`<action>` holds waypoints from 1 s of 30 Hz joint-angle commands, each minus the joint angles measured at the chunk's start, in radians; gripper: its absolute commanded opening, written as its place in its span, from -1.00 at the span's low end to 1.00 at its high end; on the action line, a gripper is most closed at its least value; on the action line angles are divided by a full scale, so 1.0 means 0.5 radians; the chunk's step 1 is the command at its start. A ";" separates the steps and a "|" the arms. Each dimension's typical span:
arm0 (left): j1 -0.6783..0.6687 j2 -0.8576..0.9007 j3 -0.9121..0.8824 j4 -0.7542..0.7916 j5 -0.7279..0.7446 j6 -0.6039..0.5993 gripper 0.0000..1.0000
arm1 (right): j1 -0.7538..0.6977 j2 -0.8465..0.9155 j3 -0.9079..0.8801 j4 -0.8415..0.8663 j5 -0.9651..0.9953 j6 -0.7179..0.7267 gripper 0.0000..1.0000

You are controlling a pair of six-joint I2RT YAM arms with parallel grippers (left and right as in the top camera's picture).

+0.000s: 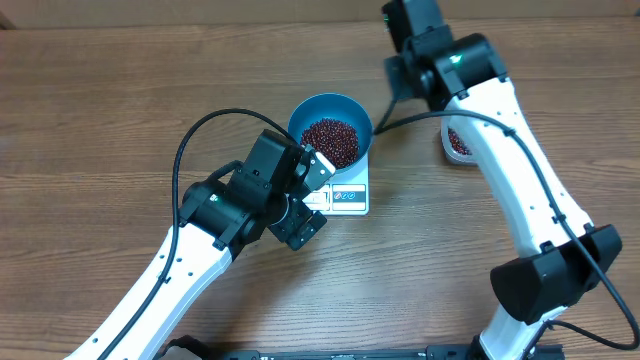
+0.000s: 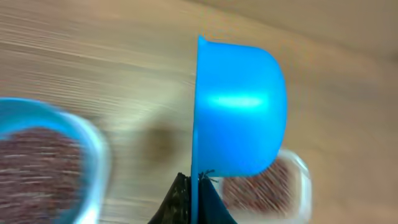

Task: Scoop item into bowl and weigh 150g on scale
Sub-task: 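Move the empty blue scoop rightward to the clear bean container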

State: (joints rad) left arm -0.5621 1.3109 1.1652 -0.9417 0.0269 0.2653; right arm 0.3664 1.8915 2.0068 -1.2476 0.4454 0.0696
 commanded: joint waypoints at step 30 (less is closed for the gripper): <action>0.011 -0.008 -0.014 0.008 0.031 0.031 0.99 | -0.631 -0.065 -0.667 -0.005 -0.268 0.375 -0.92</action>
State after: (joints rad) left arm -0.5621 1.3109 1.1652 -0.9417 0.0269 0.2653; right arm 0.0479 1.8912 1.7123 -1.2728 0.3141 0.2611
